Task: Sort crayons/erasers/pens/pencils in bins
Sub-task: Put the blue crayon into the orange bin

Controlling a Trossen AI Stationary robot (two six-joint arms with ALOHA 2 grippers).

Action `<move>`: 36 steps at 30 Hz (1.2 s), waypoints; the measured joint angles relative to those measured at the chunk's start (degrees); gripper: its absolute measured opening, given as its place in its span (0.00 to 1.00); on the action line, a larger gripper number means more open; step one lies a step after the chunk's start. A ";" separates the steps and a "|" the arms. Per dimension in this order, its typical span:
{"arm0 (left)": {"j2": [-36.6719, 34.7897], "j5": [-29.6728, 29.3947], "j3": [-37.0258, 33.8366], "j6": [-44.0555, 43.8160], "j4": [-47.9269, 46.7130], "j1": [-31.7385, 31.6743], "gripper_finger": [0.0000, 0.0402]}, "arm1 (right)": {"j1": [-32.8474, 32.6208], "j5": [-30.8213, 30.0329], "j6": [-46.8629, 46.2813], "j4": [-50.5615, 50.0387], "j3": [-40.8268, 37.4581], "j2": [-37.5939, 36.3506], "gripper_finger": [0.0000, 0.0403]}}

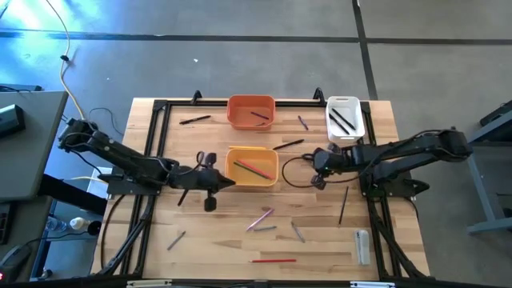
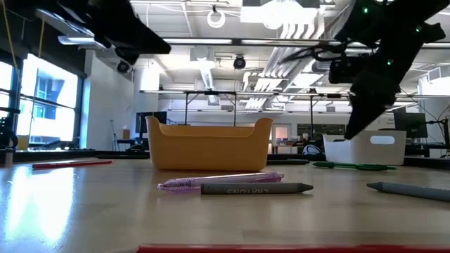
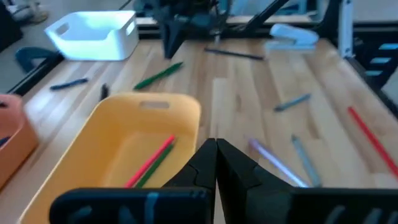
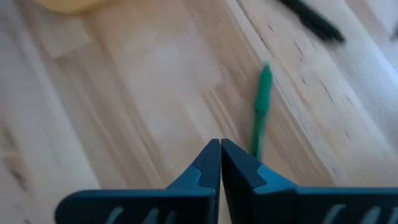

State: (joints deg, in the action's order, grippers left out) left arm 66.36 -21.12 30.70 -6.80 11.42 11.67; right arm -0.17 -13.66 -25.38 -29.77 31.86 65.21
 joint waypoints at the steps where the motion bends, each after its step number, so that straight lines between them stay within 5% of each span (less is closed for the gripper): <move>1: 0.53 1.56 -0.02 0.46 1.09 -0.61 0.00 | 0.40 -0.09 -0.31 -0.50 0.00 0.28 0.04; 15: 8.97 14.45 -0.07 6.81 14.96 -2.92 0.00 | 6.68 -0.72 8.55 11.16 0.07 5.82 0.40; 23: 7.75 15.04 -1.47 10.46 17.57 -3.79 0.00 | 12.57 3.73 18.26 17.40 0.11 6.91 0.43; 36: 2.79 16.57 -17.86 6.96 39.95 -15.87 0.00 | 18.90 11.73 30.88 17.85 4.04 8.52 0.43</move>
State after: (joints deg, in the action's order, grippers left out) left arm 69.15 -4.55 12.84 0.16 51.37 -4.20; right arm 18.74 -1.93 5.50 -11.92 35.90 73.73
